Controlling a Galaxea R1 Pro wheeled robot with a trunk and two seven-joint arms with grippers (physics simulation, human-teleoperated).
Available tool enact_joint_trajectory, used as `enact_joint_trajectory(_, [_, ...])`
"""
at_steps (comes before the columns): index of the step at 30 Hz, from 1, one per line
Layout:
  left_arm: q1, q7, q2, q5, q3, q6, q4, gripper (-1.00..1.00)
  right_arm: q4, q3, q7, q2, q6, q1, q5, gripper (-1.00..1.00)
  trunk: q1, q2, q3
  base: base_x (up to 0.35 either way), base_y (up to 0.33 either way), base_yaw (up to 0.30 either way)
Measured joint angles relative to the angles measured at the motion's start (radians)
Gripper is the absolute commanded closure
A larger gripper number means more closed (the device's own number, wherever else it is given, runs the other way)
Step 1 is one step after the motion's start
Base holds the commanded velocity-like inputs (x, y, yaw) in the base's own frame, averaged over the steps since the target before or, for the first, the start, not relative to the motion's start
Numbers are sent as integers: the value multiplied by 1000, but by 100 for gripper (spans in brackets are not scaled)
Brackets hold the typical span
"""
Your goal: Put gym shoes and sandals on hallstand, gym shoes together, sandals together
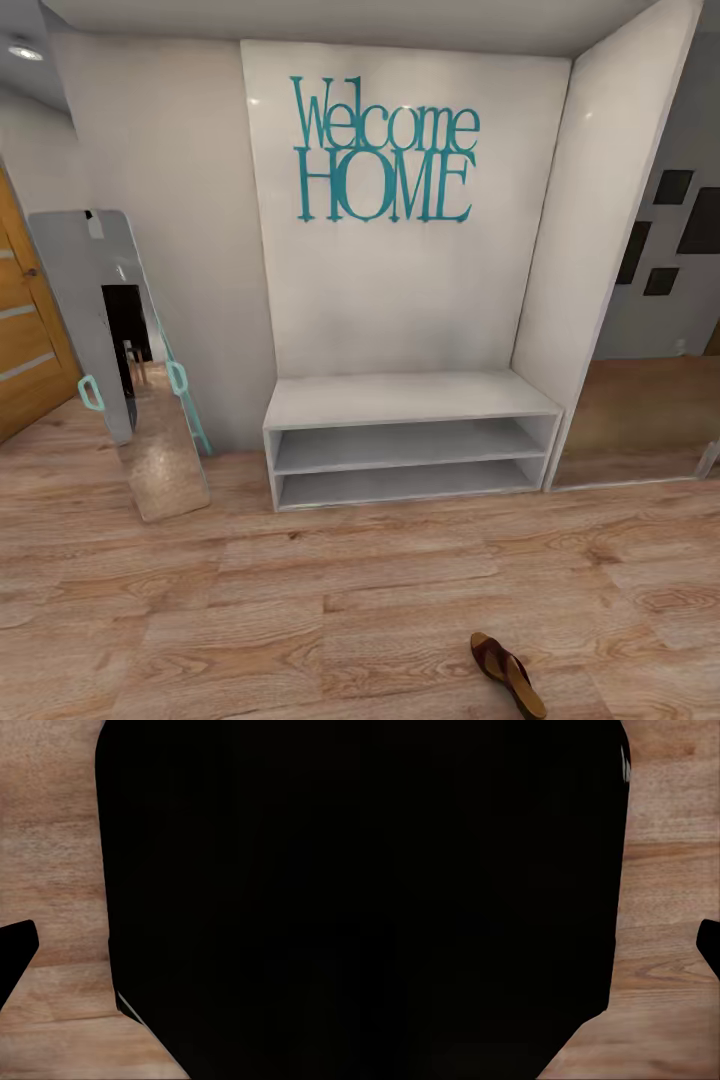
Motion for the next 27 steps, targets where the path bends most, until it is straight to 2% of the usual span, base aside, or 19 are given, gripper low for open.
enact_joint_trajectory(4, [3,-4,3,-3,-2,1,2,-100,-12,-1,-4,22,-1,-14,1,-100,0,0,0,0,0,0])
enact_joint_trajectory(13, [0,-4,1,-3,-3,0,-2,-100,-36,2,-4,34,-3,-33,3,-100,0,0,0,0,0,0])
enact_joint_trajectory(21, [-1,-4,1,-3,-4,-4,-5,-100,-77,2,-4,38,-18,-46,4,-100,0,0,0,0,0,0])
enact_joint_trajectory(27, [-2,-3,5,-4,-5,-34,-14,-100,-95,1,-5,34,-33,-48,4,-100,0,0,0,0,0,0])
